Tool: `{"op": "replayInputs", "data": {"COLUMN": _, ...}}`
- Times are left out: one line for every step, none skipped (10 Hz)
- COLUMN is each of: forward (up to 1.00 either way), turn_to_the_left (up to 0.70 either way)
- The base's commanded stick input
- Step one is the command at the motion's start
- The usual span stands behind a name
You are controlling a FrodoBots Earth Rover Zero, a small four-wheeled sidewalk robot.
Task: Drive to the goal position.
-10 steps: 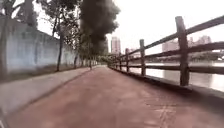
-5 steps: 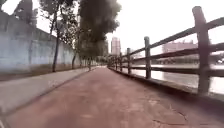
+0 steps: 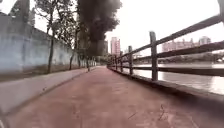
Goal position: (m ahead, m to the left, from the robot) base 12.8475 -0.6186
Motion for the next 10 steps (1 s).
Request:
{"op": "replayInputs", "data": {"forward": 0.99, "turn_to_the_left": 0.0}}
{"op": "replayInputs", "data": {"forward": 0.99, "turn_to_the_left": 0.0}}
{"op": "replayInputs", "data": {"forward": 0.99, "turn_to_the_left": 0.0}}
{"op": "replayInputs", "data": {"forward": 0.99, "turn_to_the_left": 0.0}}
{"op": "replayInputs", "data": {"forward": 0.99, "turn_to_the_left": 0.0}}
{"op": "replayInputs", "data": {"forward": 0.99, "turn_to_the_left": 0.0}}
{"op": "replayInputs", "data": {"forward": 0.99, "turn_to_the_left": 0.0}}
{"op": "replayInputs", "data": {"forward": 0.99, "turn_to_the_left": 0.0}}
{"op": "replayInputs", "data": {"forward": 0.99, "turn_to_the_left": 0.0}}
{"op": "replayInputs", "data": {"forward": 0.99, "turn_to_the_left": 0.0}}
